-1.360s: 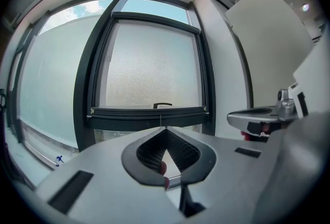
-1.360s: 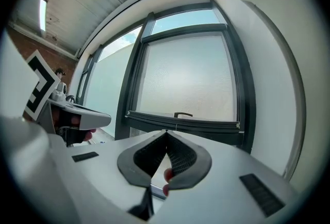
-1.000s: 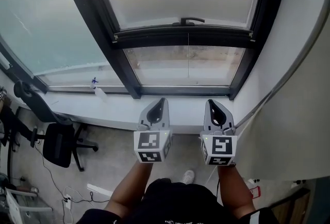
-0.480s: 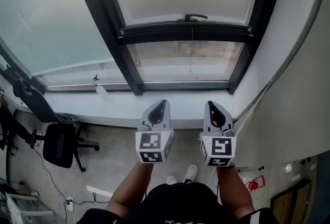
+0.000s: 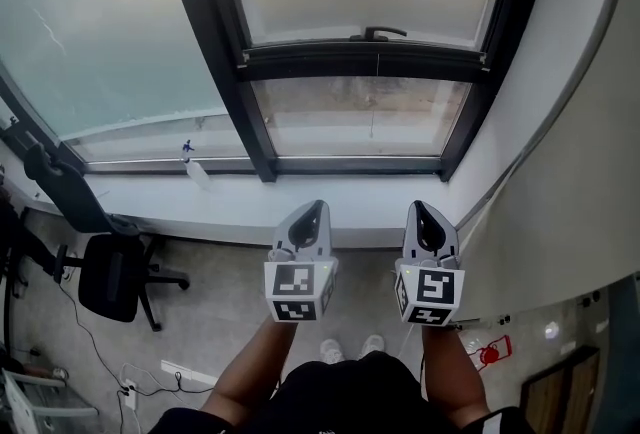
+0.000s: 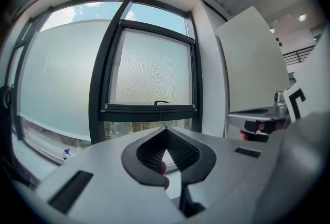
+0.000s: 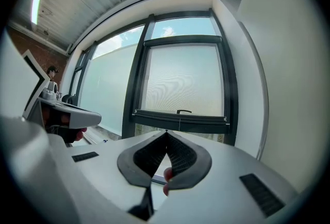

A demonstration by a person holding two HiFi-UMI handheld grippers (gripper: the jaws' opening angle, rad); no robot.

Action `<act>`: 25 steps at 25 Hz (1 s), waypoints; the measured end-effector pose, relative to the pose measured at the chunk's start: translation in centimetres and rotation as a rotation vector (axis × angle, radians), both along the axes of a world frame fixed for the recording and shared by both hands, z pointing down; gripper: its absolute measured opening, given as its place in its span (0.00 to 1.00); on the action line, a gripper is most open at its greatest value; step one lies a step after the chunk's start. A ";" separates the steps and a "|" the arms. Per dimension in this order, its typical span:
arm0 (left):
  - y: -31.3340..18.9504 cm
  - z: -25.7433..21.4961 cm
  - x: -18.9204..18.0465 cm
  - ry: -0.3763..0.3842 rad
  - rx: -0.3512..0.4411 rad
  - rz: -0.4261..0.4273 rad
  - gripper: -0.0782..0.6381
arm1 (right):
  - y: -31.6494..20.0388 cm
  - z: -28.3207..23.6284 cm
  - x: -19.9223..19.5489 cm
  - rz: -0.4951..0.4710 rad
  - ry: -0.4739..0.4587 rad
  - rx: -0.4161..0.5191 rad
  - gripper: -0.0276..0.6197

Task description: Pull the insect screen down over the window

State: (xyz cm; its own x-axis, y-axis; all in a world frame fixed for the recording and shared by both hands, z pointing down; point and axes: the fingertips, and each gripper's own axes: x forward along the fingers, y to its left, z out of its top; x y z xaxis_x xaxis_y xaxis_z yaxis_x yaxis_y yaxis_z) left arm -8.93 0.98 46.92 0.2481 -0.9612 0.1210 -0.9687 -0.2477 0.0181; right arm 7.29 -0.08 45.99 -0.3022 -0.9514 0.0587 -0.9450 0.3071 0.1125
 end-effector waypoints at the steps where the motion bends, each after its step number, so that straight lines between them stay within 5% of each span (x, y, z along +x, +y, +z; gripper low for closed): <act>1: 0.1 0.0 0.2 -0.001 0.000 0.000 0.11 | 0.3 0.0 -0.1 -0.003 0.010 0.004 0.05; 25: 0.8 -0.8 3.4 -0.023 0.011 0.008 0.11 | 1.4 -0.8 0.8 -0.053 -0.003 0.023 0.05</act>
State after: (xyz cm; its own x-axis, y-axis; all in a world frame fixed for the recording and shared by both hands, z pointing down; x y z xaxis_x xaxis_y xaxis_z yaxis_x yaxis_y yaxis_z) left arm -5.55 1.78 46.16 0.2532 -0.9604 0.1163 -0.9667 -0.2556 -0.0067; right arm 8.08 1.34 45.22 -0.3528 -0.9350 0.0363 -0.9276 0.3545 0.1177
